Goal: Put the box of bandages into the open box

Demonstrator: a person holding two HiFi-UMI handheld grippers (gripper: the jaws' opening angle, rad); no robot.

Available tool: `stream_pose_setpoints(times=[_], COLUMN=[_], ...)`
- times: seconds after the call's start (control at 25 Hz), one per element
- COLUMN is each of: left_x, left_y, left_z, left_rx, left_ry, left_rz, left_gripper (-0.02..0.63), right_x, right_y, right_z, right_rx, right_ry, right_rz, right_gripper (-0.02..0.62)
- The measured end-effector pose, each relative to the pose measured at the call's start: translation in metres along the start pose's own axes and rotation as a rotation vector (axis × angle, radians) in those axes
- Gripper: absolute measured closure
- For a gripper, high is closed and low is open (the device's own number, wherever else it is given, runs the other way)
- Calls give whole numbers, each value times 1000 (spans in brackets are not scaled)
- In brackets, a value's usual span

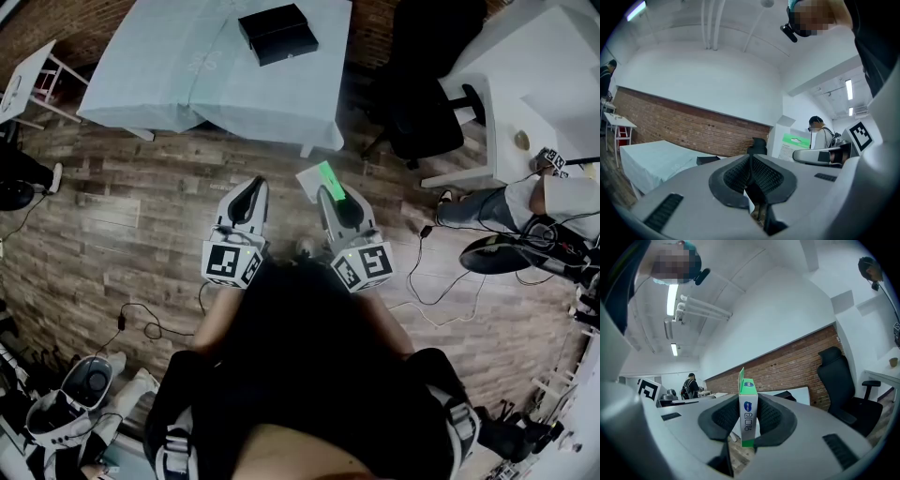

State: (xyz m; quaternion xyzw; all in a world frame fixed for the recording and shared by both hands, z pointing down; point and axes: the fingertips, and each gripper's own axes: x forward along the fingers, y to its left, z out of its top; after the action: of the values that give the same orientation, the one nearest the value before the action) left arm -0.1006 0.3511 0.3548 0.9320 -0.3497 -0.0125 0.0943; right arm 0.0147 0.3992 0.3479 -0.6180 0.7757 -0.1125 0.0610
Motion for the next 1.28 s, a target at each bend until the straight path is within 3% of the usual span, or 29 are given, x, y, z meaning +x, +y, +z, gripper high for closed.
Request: stream_pose_setpoints(times=[0.4, 0.76, 1.08, 1.28], left_x=[23, 34, 57, 88], left_y=[-31, -60, -41, -14], left_z=[-3, -10, -22, -21], left_rx=[16, 43, 22, 13], left_ry=[-2, 11, 36, 22], left_rz=[19, 56, 79, 55], left_gripper=[561, 561, 562, 561], right_x=[-15, -23, 1, 36], right_y=[-30, -61, -77, -86], right_z=[2, 4, -4, -2], right_rx=[-56, -36, -33, -34], right_ry=[31, 29, 43, 36], right_rz=[22, 72, 79, 68], right_gripper=[492, 492, 494, 492])
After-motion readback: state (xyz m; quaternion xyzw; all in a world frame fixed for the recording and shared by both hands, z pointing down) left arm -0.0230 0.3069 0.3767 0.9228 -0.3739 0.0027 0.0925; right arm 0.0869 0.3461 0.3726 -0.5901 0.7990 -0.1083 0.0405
